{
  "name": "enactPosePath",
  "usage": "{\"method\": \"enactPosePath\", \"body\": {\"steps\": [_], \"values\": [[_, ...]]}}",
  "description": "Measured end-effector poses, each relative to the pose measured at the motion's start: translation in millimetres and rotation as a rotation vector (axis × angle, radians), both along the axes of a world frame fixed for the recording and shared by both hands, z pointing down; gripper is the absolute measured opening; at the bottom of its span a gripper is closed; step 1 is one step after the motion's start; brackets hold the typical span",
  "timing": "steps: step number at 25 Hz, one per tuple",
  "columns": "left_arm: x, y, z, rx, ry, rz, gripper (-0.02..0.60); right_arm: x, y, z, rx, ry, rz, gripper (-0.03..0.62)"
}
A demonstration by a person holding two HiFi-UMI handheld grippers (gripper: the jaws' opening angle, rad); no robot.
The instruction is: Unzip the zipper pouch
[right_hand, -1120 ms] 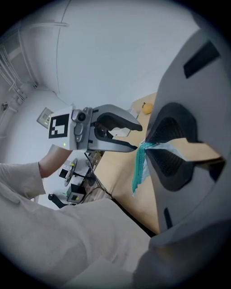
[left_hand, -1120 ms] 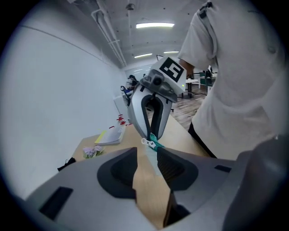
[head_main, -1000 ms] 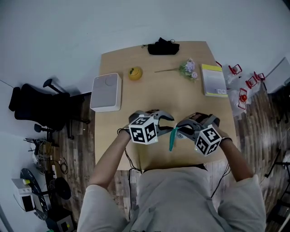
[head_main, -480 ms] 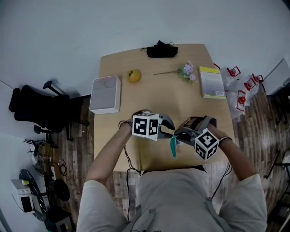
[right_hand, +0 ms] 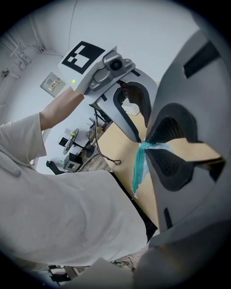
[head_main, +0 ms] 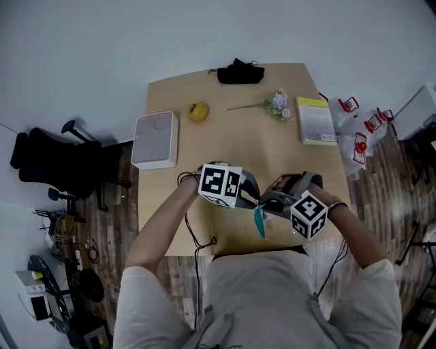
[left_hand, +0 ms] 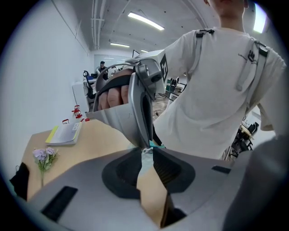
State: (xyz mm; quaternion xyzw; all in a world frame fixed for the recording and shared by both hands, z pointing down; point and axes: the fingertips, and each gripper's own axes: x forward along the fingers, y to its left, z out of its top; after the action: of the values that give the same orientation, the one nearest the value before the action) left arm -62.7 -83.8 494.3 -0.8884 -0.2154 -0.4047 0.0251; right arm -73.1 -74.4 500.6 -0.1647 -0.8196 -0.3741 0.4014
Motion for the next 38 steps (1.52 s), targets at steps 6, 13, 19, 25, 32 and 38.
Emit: {"method": "enactPosePath", "body": {"steps": [6,13,19,25,32,38], "values": [[4.2,-22.6,-8.4,0.061,0.089,-0.116,0.067,4.7,-22.2,-5.7,-0.163,-0.111,0.179,0.046],[2.8,-56.5,-15.6,0.193,0.146,-0.253,0.048,11.1,-58.9,-9.7,-0.257,-0.209,0.397,0.046],[2.1,-64.0,-16.5,0.247,0.167,-0.296,0.035,14.3,-79.8,-17.2,-0.297,-0.276,0.508,0.046],[8.7,-70.4,-19.3,0.304,0.212,-0.345,0.035,12.3,-81.8,-16.4,-0.286,-0.272,0.520,0.046],[10.9,-84.2,-27.2,0.464,0.275,-0.487,0.028,16.1,-95.8,-24.7,-0.267,-0.337,0.598,0.046],[11.7,-96.9,-42.1,0.623,0.364,-0.677,0.025,17.9,-109.9,-40.0,-0.138,-0.383,0.653,0.046]]}}
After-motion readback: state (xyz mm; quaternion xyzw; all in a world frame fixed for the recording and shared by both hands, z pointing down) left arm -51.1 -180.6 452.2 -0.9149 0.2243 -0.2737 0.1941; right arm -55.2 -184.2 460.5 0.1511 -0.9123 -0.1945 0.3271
